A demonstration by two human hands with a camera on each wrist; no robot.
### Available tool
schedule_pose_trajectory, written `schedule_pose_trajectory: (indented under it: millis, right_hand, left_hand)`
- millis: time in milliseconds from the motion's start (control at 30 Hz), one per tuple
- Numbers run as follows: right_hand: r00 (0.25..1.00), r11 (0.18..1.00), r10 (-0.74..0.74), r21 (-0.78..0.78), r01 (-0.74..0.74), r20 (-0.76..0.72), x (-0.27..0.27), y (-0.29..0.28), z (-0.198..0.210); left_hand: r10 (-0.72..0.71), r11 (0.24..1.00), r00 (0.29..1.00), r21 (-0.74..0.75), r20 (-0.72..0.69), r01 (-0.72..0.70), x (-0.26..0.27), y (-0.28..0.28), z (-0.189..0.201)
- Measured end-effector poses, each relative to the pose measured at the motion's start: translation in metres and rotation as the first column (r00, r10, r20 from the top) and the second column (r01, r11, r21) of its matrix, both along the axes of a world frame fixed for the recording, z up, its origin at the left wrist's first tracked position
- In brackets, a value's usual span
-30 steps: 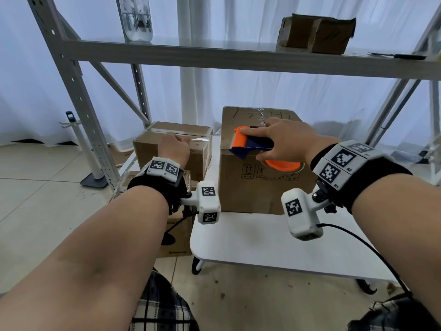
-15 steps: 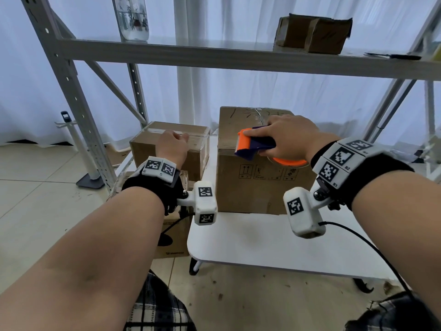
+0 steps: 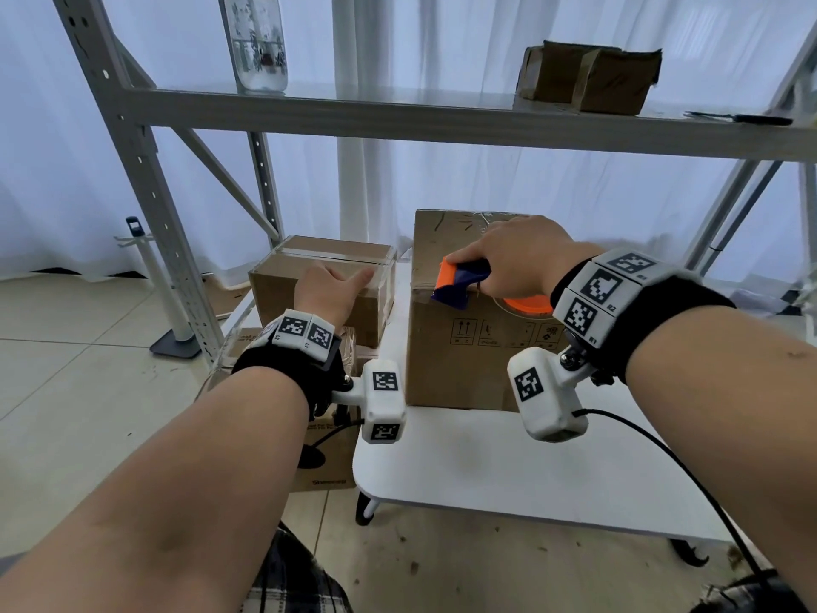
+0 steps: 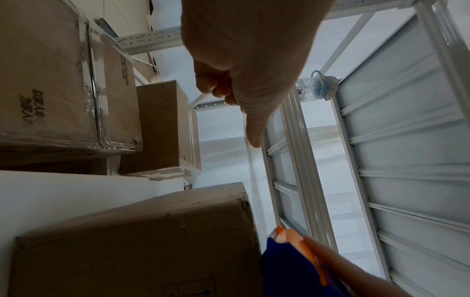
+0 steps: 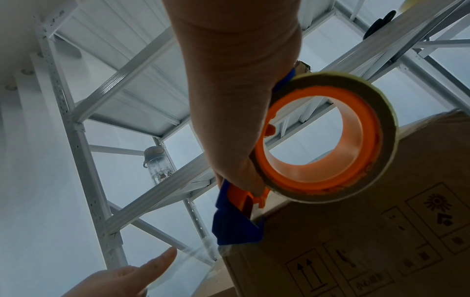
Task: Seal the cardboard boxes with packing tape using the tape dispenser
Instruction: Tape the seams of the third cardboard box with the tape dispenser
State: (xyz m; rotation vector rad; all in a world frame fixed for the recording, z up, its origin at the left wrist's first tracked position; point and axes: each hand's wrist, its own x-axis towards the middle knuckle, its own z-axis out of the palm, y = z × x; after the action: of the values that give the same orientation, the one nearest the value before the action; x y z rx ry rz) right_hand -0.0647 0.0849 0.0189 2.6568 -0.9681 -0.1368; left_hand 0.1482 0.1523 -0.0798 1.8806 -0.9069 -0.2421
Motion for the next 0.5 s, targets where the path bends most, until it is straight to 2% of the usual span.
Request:
schedule_pose_trajectory:
  millis: [500]
  right_hand:
    - [0.999,0.999,-0.032,0.029,0.033,-0.039,0.007,-0.008,0.005]
  left_hand:
    - [0.011,1.0,1.0,0.027,0.012,-0.011,0.003,-0.017,-0.013]
